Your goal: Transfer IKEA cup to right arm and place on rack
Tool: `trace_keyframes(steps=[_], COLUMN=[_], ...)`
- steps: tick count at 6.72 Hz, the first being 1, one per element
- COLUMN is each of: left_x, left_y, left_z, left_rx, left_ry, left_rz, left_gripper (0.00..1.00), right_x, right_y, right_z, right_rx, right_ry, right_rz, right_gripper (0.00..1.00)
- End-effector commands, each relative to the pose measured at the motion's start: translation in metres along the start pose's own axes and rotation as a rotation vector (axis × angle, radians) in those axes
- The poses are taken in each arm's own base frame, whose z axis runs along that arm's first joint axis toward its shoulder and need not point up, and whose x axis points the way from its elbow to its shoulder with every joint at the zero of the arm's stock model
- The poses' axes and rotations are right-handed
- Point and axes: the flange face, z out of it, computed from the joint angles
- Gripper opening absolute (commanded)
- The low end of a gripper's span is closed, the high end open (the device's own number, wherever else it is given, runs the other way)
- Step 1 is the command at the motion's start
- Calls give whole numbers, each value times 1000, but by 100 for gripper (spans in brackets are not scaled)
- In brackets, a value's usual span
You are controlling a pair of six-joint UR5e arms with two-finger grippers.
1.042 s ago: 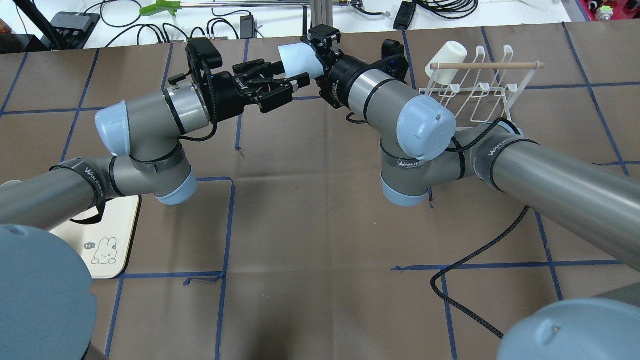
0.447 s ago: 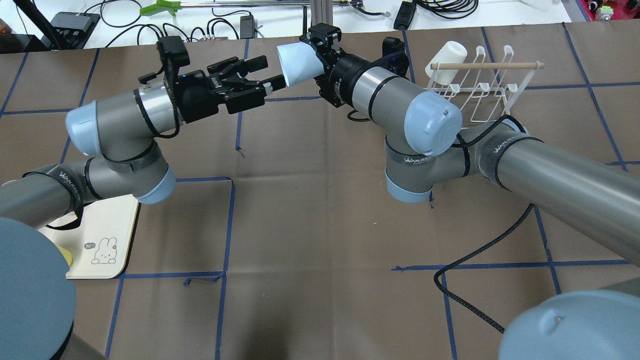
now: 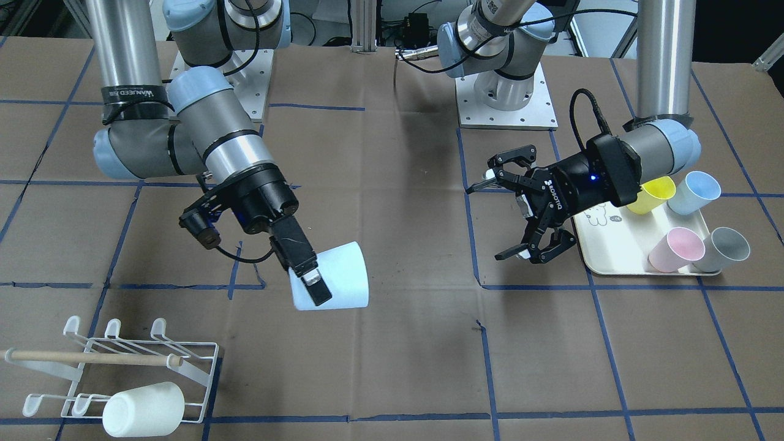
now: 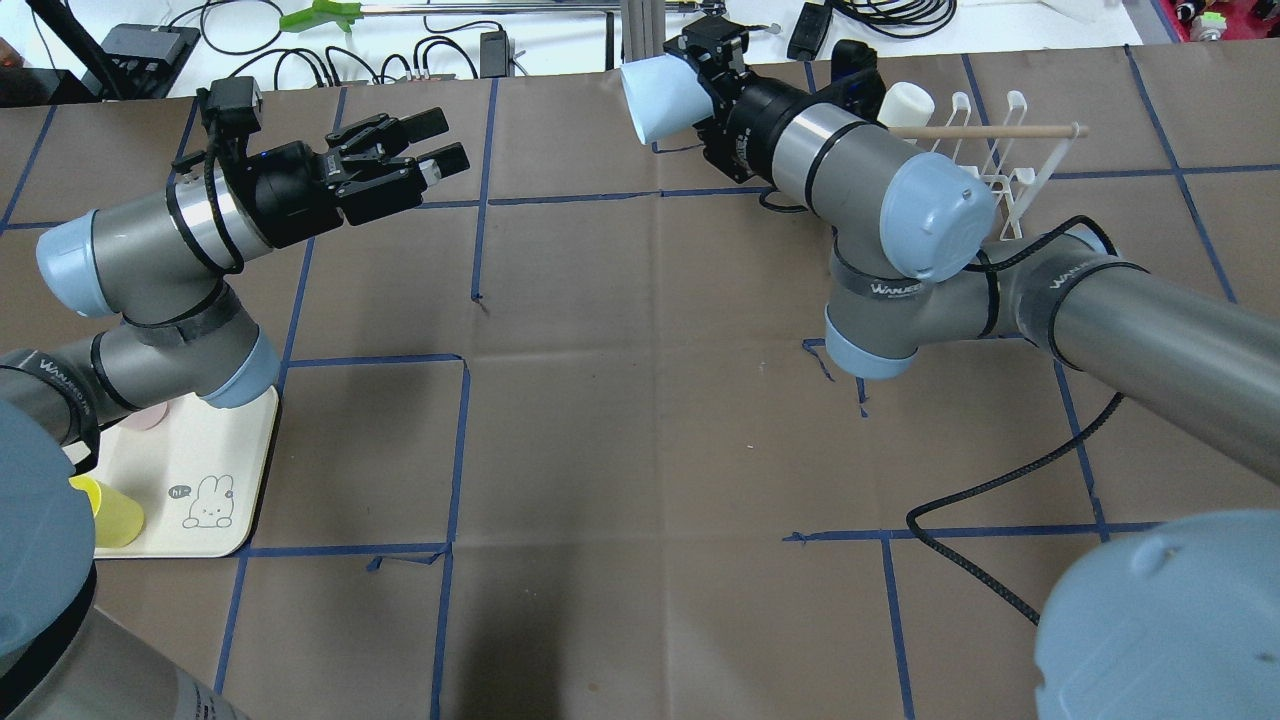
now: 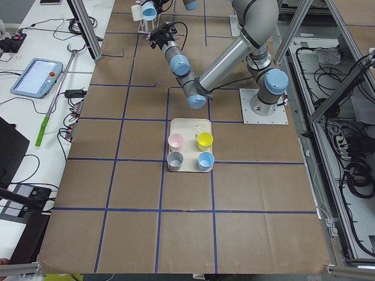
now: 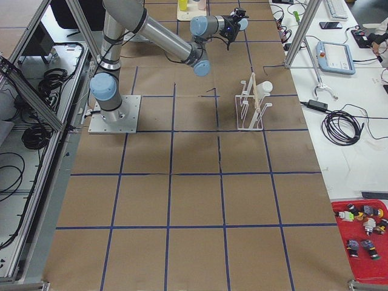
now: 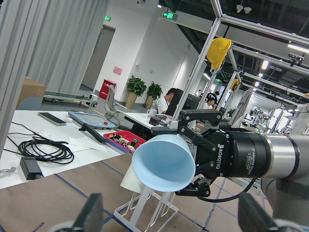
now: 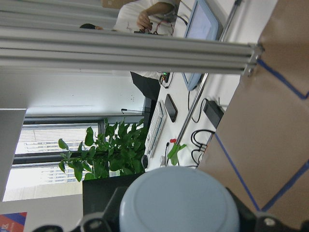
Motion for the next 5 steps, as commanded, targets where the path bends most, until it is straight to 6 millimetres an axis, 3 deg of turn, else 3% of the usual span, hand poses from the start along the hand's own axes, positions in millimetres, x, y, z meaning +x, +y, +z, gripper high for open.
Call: trace_keyframes(steps=[1,3,5], left_x=[-27,-58,-59], left_y=[-1,2,3], left_z=[-2,5,57], left_rx=[8,-40,-189], left_ry=[-197,-404,-597], left_rz=[-101,-232,-335], left_gripper=[97,97,97], right_x=[11,27,41], right_y=[-73,-140,-190], right_z=[-20,-45,-64], right_rx=[113,172,203], right_ry=[30,101,245], right_rz=[-444,-849,-1175], right_gripper=[26,22,22])
